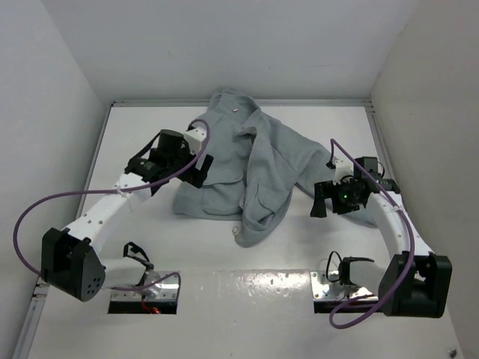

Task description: Zip up the jacket

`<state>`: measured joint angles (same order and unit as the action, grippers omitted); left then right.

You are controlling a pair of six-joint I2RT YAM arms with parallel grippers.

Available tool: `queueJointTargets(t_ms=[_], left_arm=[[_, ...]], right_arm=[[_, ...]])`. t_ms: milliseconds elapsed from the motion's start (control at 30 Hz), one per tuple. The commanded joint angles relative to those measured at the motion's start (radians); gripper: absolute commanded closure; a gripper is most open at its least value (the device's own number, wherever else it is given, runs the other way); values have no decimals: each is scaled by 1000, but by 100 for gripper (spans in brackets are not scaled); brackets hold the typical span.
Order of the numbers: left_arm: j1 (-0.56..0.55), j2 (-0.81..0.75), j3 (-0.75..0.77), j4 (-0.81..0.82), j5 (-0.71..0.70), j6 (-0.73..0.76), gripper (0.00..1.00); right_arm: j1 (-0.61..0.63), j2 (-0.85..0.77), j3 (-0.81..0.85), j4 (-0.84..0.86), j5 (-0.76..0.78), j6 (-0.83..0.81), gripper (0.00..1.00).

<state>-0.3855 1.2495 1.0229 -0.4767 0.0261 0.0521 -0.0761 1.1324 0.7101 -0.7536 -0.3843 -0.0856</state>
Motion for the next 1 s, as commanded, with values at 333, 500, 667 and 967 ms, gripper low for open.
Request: queueJointTargets(t_ms=[333, 500, 667, 967], left_arm=[[14, 286, 80, 66, 851, 8, 21], [-26, 183, -26, 165, 592, -44, 18], [-3, 94, -72, 207, 353, -156, 13], [86, -31, -101, 207, 20, -264, 7]], right_arm=[[48, 23, 107, 3, -317, 78, 6], [283, 76, 141, 96, -144, 201, 18], [531, 194, 224, 160, 82, 274, 14], [887, 498, 552, 57, 542, 285, 14]])
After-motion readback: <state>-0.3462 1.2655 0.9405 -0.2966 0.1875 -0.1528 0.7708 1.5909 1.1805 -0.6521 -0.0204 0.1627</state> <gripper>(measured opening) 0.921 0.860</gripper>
